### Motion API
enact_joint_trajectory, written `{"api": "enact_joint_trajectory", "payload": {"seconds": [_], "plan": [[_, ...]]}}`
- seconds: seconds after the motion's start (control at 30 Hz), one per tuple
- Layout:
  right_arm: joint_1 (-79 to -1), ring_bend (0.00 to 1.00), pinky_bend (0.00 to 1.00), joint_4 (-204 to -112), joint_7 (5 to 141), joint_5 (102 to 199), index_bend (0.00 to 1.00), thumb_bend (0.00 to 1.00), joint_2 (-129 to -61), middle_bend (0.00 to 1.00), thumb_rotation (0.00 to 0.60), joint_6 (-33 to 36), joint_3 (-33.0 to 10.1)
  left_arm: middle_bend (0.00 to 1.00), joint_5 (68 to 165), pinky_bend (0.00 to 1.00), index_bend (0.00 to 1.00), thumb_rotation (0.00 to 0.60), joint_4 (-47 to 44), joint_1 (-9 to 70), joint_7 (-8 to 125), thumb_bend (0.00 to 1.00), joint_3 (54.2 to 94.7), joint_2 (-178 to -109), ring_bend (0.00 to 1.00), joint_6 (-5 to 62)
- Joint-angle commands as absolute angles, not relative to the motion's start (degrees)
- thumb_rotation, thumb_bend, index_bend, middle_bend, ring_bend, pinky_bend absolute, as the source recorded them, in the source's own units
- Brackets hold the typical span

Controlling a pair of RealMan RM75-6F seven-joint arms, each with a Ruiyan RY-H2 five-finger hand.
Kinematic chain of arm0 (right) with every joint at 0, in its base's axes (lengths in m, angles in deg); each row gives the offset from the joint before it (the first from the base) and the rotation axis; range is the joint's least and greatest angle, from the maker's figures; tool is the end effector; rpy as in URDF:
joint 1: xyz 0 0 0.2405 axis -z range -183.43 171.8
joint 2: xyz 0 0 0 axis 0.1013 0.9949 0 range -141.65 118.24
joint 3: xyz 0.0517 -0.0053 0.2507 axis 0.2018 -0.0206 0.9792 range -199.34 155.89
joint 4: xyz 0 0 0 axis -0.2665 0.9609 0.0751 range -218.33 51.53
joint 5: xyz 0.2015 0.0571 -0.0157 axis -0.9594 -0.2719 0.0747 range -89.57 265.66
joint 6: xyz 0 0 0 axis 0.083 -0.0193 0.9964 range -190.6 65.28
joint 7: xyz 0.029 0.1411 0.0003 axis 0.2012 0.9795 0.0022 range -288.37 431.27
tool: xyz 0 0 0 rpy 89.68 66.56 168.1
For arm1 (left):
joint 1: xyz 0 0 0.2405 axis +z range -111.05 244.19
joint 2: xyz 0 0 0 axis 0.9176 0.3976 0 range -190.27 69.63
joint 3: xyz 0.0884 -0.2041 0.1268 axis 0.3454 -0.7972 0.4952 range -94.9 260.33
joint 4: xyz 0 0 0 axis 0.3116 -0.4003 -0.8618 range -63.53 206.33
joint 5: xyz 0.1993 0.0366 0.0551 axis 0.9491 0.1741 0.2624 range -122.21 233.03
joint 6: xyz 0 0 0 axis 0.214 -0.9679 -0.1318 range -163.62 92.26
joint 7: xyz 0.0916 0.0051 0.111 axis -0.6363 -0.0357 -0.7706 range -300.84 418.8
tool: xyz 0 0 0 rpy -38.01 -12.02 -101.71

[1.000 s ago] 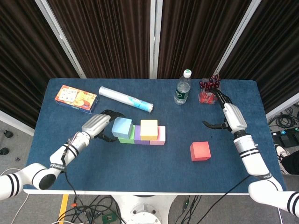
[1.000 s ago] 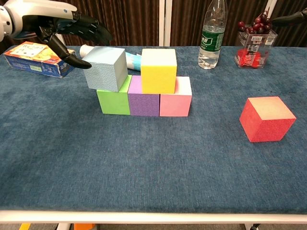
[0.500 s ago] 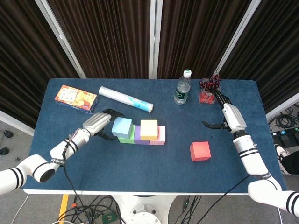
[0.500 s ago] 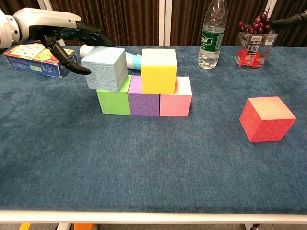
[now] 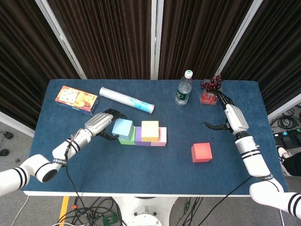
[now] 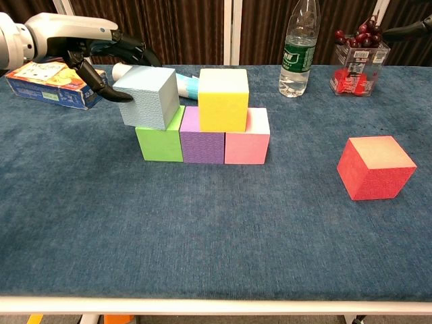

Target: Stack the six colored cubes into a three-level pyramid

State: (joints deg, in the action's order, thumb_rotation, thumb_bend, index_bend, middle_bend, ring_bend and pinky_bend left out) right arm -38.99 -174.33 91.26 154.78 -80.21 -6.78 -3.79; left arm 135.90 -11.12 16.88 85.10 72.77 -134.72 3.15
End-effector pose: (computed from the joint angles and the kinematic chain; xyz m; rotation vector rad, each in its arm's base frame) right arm -0.2009 -0.3632 0.1232 1.3897 -1.3590 1.3143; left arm -0.1379 0.3828 0.0382 -1.9970 -1.3298 -1.0633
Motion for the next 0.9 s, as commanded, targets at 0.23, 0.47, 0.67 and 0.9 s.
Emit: {"api": "enact_joint_trajectory", "payload": {"seconds": [0.23,0.47,0.67,0.9], "plan": [[-39.11,0.00,0.00,-174.07,91.44,154.81,0.00,0.10,-80.38,0.01,0.600,-6.86,-3.67,0.42,132.95,0.07,0.29,0.600,-11.68,17.36,83.07,0.28,72.19,-135.49,0.19,5.12],[-39.24,0.00,0.00,-174.04,91.59,154.94,0.00,0.10,-80.39,0.01,0.600,-6.92,-3.54,0.42,127.08,0.07,0.29,0.600,-16.53,17.73,76.68,0.28,71.48,-133.61,0.19,5.59],[-39.25,0.00,0.00,-174.09,91.62,155.01,0.00,0.10,-80.36,0.01,0.600,-7.06,-3.64,0.41,118.86,0.07,0.29,0.600,-20.69,17.25,69.52,0.28,70.97,-133.26,0.19,5.96],[-39.06,0.00,0.00,-174.23,91.64,155.03,0.00,0.10,-80.12,0.01,0.600,-6.88,-3.66,0.40,111.62,0.07,0.29,0.600,-23.36,16.11,64.09,0.28,70.30,-133.65,0.19,6.85]]}}
